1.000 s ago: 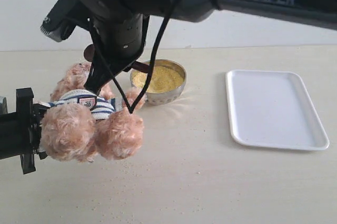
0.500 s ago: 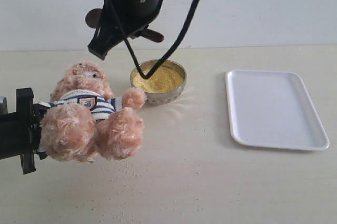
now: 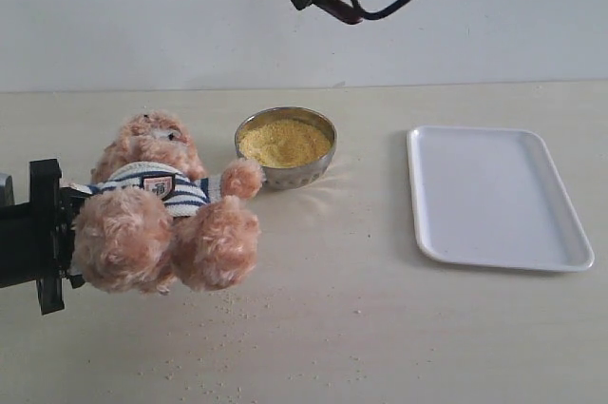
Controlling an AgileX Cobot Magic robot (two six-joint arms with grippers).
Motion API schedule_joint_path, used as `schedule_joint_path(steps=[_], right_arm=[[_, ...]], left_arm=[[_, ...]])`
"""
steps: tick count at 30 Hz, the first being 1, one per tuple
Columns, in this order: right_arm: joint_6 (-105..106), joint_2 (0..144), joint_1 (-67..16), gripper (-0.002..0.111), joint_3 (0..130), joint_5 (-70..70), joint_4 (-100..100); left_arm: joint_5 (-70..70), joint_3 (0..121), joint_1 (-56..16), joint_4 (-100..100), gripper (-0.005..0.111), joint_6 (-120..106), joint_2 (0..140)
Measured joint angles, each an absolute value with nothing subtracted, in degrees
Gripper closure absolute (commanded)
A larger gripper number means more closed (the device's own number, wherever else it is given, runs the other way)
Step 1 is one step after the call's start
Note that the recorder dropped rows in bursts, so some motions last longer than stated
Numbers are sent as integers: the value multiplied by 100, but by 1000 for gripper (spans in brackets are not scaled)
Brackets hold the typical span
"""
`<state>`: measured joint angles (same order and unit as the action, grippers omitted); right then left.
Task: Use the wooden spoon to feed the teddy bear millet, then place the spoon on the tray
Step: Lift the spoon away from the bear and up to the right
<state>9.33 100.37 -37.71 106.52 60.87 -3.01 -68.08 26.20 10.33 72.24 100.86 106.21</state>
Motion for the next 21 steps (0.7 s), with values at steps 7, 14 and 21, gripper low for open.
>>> schedule_joint_path(steps=[7, 14, 21], right_arm=[[1006, 9868, -3504, 109, 10652, 6212, -607], [1025, 9727, -3378, 109, 10652, 6259, -682], [1025, 9679, -3044, 109, 10452, 6231, -708]], left_arm=[[-6808, 2620, 1033, 7201, 102, 9747, 10621], [-6808, 2620, 1033, 7201, 102, 9540, 10621], [-6808, 2620, 1033, 7201, 102, 9527, 10621]])
